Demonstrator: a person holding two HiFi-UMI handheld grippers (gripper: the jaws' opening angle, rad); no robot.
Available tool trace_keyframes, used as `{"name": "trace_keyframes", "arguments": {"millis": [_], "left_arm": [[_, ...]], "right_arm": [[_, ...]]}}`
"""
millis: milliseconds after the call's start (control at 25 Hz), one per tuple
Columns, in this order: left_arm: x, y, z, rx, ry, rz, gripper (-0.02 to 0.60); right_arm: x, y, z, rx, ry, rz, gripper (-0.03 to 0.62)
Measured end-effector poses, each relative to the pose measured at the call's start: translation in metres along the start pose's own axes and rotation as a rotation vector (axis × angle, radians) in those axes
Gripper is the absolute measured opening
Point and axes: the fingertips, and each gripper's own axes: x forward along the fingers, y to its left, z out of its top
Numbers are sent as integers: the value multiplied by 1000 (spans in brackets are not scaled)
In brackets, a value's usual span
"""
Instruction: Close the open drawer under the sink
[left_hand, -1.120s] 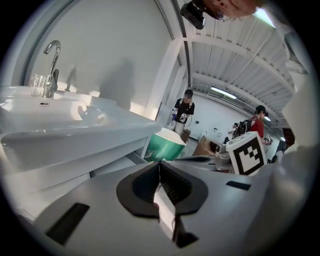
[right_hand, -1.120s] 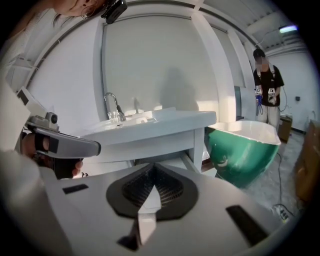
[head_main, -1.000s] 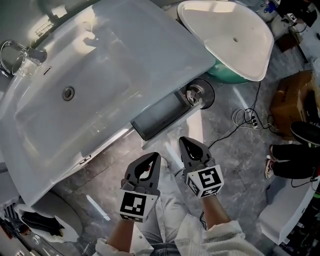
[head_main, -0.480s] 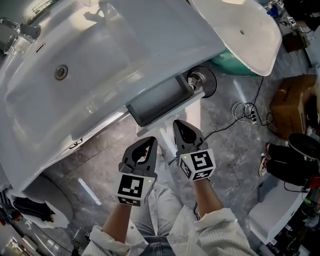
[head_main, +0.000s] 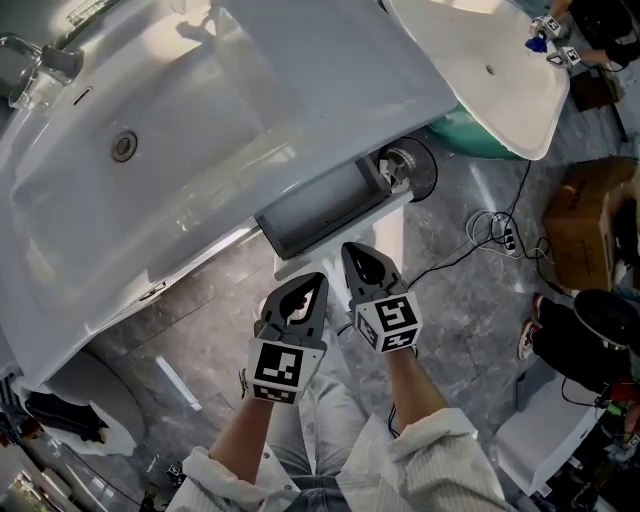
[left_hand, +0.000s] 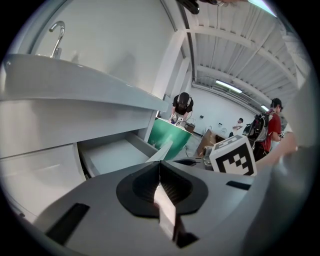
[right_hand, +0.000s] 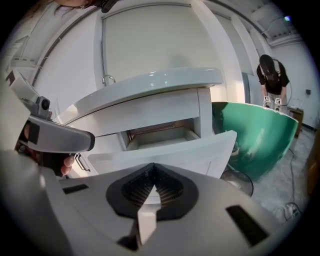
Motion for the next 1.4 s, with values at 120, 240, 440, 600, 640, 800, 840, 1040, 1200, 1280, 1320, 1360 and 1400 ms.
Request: {"name": "trace_keyframes", "arguments": {"millis": [120,240,440,600,640,800,840,1040,1200,1280,1320,1360,1400], "left_arm": [[5,1,-5,-6,9,0,17],[8,3,-8,-10,19,2,17],[10,8,-8,-13,21,10,17],[10,10,-5,-11,18,15,17],[10,10,-4,-9,17,15,17],[10,11,-2,-2,20,16,17],[10,11,-1,0,21,15,17],[10,9,0,0,19,14,17],[9,11,1,-4,20,21,17],[9,13,1,-6,22,23,17],[9,14,1,-7,22,24,17],[10,15,1,-9,22,25,17],[10,17,1,-11,22,27,17]], "right_arm": [[5,-1,-1,1,-1,15,11],[8,-1,0,6,-8,26,11],[8,-1,1,-10,-11,23,9],[9,0,4,-22,-25,6,9],[9,0,4,-17,-31,4,9],[9,0,5,-6,-39,2,9],[9,0,6,-8,-40,3,9],[9,0,8,-26,-43,3,9],[12,0,12,-27,-48,-1,9],[15,1,15,-31,-49,4,9],[18,1,16,-33,-50,6,9],[20,1,17,-34,-51,8,9],[21,2,17,-34,-52,10,9]]}}
